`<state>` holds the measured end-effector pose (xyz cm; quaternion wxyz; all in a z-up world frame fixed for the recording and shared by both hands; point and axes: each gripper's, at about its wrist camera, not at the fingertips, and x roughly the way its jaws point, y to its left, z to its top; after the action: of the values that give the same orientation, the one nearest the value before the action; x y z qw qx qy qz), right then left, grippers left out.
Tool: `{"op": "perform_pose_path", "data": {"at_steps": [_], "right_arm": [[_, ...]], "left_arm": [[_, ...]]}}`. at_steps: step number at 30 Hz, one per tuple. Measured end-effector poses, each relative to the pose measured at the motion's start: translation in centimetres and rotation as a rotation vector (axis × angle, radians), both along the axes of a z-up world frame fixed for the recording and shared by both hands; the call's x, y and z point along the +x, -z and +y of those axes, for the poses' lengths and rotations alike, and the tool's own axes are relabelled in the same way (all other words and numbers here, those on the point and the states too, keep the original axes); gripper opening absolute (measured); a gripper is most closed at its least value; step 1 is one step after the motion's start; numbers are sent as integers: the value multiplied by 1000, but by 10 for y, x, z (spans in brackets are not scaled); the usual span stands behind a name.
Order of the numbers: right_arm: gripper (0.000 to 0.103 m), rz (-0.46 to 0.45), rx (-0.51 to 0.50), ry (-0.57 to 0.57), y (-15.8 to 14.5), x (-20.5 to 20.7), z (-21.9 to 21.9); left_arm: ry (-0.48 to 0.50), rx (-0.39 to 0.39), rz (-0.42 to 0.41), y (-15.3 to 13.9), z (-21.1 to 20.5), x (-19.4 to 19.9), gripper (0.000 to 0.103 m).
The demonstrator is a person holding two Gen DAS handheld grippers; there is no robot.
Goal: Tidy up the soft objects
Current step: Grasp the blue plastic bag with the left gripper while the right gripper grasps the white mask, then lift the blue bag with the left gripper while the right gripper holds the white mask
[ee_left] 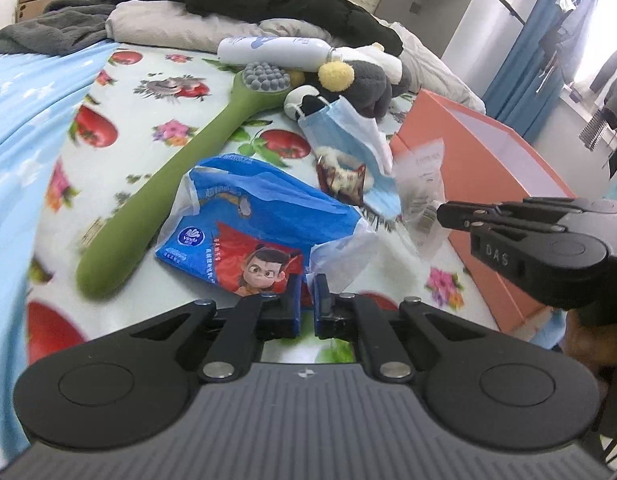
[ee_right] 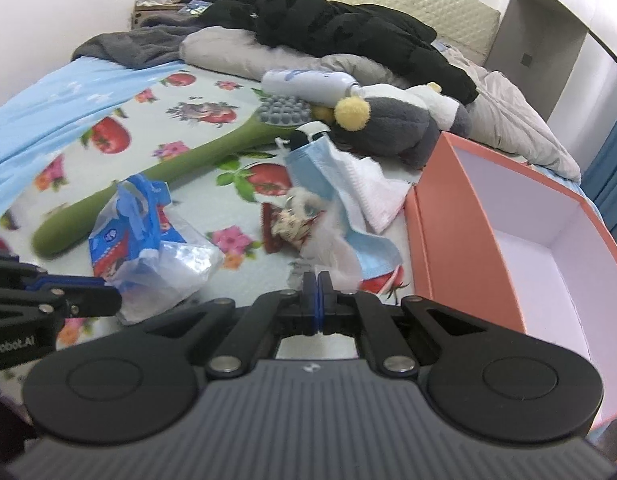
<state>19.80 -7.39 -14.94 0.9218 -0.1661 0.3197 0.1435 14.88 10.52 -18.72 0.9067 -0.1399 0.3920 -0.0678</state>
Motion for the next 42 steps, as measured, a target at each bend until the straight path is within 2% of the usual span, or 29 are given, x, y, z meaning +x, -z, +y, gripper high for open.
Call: {"op": "perform_pose_path", "data": {"at_steps": [8,11,14,16,18,19,20,21,23,24,26,30,33,35,42], "right_arm": [[3,55,8,-65,6,-35,10],[6,101,42,-63,10,-37,9],[6,148,117,-53,11,-34,1],[7,163,141,-33,11,-29,-5],[7,163,152,-14,12,-24,-9],[8,167,158,-4,13,-20,-11],[16,173,161,8,14,-17,-13],[34,178,170,20,15,-13,-15],[54,180,202,47,17,-7,-21],[56,176,215,58,18,-4,-23],[57,184,232,74,22,4,-26],[57,252,272,110,34,22,-29],[58,272,289,102,39,29,-27],[62,287,292,106,43,33,-27],[63,320,324,95,54,40,-28]], "left_arm": [[-14,-25,51,9,21,-40,7],[-30,-53,68,13,28,-46,8],[-65,-96,75,14,32,-48,11],[-91,-118,78,13,32,-48,33],[-111,-144,59,9,31,-47,46],[-120,-158,51,7,30,-45,47],[-130,-172,50,5,29,-43,47],[-141,-190,51,4,29,-41,50],[-158,-221,51,1,27,-35,55],[-162,-227,49,0,26,-32,56],[-184,-219,46,-3,23,-25,57],[-252,-120,37,-11,11,-9,60],[-294,-120,74,-10,7,6,61],[-312,-134,86,-8,5,14,61],[-396,-79,132,1,-2,31,61]]}}
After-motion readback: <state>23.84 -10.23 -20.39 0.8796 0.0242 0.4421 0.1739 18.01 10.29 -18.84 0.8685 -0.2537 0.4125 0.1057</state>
